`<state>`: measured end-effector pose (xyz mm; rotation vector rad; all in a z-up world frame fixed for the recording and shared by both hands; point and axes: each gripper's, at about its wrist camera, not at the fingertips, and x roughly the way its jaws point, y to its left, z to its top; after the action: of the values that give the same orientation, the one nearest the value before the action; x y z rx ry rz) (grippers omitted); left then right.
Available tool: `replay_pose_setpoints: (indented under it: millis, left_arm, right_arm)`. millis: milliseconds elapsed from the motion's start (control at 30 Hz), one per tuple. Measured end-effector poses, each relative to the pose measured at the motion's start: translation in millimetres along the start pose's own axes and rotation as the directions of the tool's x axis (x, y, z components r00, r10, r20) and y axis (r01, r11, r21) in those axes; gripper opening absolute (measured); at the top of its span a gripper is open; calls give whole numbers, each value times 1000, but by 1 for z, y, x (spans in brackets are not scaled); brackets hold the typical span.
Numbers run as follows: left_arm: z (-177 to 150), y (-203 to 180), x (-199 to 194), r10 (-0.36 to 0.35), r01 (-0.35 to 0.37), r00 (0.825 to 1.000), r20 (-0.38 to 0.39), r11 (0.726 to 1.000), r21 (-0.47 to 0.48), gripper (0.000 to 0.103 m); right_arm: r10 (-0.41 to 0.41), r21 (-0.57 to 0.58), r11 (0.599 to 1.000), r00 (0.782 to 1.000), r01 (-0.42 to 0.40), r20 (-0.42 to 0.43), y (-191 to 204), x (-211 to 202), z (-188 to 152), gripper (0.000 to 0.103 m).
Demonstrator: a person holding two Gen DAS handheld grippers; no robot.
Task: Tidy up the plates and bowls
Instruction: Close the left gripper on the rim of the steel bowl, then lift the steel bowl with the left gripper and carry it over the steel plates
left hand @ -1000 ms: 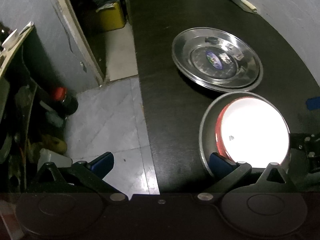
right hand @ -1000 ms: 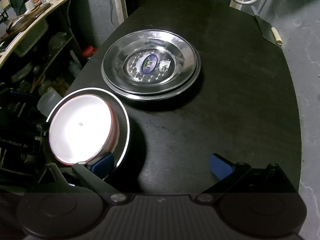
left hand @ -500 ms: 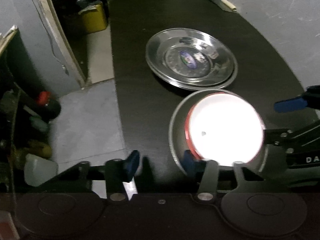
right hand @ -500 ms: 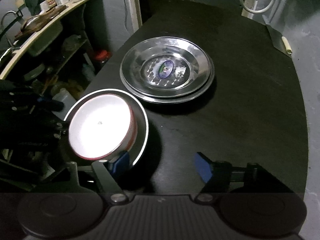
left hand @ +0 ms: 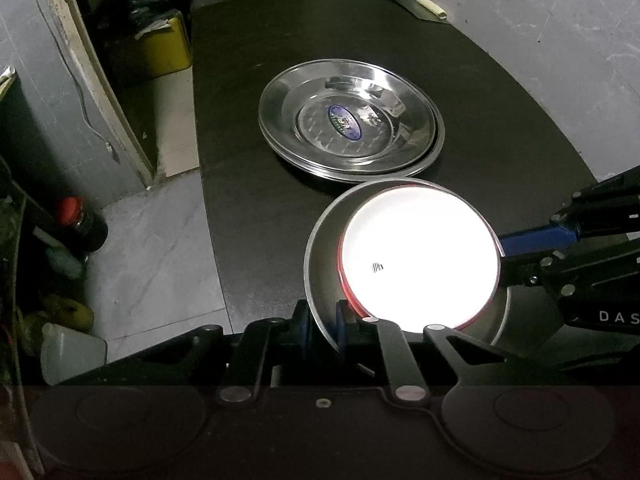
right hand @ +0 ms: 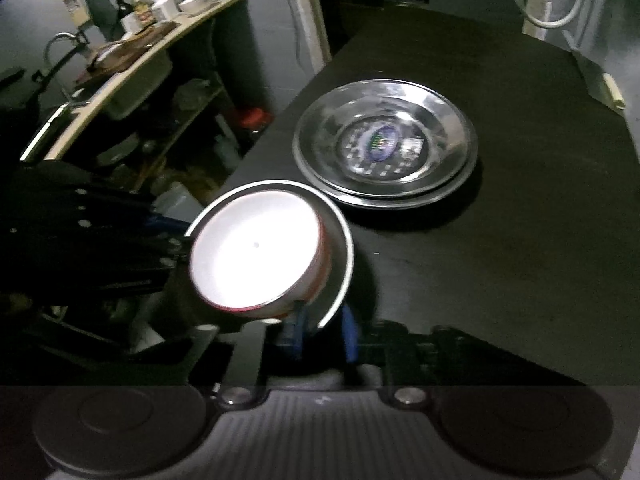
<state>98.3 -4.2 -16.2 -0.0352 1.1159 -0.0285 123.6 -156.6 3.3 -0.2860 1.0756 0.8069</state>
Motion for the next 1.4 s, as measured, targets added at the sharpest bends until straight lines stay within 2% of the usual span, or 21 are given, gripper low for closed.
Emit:
replay_pose_setpoints:
  millis: [500,767,900,1400]
  left_arm:
    - [0,-1,0,12,-12,1000,-3,1000,-5,14]
    - [1,-3,0,20,-20,1000,-6,1000,-4,13]
    - [1,-4,0,23,-23,1000,-5,1000,-1,13]
    - [4,-4,-3,17,-17,1000,14,1000,-18,13]
  right_arm:
    - [42,34,999,999,-42,3,-7,1,-2,22]
    - [106,115,988,994,-106,6,-23,5,-4,22]
    - [88,87,992,996,-88,3,-17,5,-3,22]
    - [80,95,992,996,-82,31,-18,-2,-4,20]
